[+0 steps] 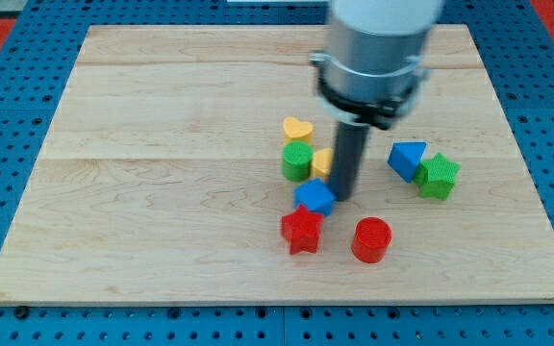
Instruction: Slide yellow hexagon to the right side of the yellow heart
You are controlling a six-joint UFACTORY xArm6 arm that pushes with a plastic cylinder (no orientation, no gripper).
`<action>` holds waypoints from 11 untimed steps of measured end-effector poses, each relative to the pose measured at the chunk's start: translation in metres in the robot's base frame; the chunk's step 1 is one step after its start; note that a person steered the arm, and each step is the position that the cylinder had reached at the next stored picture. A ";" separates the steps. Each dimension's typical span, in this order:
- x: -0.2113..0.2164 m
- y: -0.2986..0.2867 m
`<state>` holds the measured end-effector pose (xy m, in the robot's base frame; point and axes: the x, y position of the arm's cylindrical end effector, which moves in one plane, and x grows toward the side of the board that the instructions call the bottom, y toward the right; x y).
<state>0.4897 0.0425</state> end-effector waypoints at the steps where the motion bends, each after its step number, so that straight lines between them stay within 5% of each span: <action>1: -0.030 -0.045; 3: -0.051 -0.029; 4: -0.026 -0.044; 5: -0.023 0.029; 7: -0.014 0.067; 9: -0.047 0.031; 11: -0.069 0.059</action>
